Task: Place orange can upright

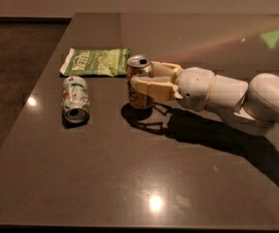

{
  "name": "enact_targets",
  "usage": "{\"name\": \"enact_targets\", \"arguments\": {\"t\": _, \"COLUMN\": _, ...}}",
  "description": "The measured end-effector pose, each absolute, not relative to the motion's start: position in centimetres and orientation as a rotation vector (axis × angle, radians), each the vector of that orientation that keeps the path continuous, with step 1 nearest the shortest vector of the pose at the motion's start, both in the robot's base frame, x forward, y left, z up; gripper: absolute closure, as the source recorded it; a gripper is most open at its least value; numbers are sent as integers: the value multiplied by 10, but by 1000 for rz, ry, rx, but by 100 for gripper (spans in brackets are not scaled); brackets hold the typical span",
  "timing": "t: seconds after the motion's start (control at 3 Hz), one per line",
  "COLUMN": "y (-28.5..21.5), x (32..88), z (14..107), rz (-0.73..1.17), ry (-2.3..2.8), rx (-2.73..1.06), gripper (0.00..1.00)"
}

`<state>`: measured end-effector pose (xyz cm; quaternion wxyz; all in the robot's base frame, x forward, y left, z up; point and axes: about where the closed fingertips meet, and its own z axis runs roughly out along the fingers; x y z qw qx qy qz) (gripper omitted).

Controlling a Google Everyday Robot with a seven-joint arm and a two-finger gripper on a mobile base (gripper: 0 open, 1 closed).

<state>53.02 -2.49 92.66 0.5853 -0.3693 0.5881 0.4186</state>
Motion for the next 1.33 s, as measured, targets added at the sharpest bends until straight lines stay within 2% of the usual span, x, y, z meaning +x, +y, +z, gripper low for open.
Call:
{"name": "enact_targets", "arguments": {"t": 0.33, "y": -25, "x": 534, "z": 919, "rz": 980, "ry": 1382, "rx": -850, "gripper": 85}}
{"name": "enact_targets", "arguments": {"t": 1.33, "y": -20, "x": 534, "z": 917, "rz": 978, "ry": 1387, "rx": -850, "gripper": 16}}
